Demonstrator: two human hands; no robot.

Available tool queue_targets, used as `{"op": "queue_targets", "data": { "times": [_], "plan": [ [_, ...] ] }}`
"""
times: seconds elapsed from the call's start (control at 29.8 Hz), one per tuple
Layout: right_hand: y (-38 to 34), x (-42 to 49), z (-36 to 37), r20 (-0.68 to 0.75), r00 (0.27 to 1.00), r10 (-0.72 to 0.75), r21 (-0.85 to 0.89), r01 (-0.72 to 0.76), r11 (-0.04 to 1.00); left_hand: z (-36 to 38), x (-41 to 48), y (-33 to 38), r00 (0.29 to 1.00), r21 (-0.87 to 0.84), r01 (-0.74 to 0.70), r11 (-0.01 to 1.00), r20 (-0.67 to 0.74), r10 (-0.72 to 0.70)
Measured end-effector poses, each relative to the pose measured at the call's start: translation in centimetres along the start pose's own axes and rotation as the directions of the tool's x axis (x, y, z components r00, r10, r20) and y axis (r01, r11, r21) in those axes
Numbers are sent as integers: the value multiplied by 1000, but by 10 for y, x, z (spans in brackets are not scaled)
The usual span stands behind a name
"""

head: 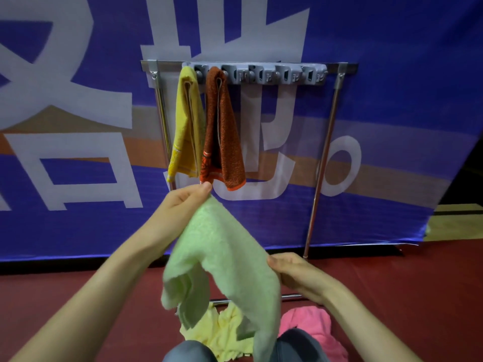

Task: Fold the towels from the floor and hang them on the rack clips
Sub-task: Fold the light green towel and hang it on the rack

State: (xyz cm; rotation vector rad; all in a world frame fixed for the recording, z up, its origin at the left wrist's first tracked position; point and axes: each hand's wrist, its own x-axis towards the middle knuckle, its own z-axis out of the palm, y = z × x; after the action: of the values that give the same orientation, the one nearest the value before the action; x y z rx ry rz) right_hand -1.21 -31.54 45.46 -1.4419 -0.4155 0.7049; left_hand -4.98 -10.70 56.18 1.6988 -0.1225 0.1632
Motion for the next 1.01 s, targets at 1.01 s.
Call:
{"op": "queue_targets", "data": {
  "times": [1.01],
  "plan": [
    [-65,-9,6,12,984,-176,-128,176,976,42,4,-11,909,-27,42,999,416,-27]
  ]
}}
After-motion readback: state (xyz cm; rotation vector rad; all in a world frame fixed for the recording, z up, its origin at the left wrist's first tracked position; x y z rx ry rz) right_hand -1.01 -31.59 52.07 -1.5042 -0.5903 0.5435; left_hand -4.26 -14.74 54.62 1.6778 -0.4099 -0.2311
